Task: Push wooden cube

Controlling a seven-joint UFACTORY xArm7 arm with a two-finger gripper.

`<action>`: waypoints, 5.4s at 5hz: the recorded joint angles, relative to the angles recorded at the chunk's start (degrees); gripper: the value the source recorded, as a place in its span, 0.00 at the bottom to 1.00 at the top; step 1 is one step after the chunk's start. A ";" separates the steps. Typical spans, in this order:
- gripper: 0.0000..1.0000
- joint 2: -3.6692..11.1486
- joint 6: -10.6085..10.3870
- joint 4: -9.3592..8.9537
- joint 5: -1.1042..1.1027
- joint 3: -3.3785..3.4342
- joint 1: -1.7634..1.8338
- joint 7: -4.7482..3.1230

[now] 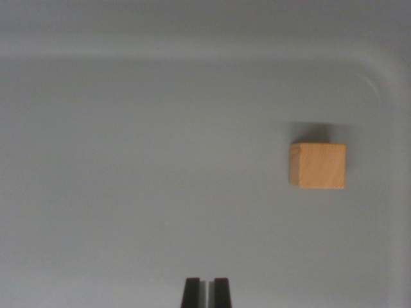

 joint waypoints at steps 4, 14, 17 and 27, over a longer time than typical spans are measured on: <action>0.00 2.66 -5.26 -3.04 0.81 -0.93 -1.16 -2.65; 0.00 9.37 -18.49 -10.68 2.86 -3.25 -4.07 -9.32; 0.00 10.66 -21.04 -12.16 3.26 -3.70 -4.64 -10.61; 0.00 15.80 -31.19 -18.02 4.83 -5.49 -6.87 -15.73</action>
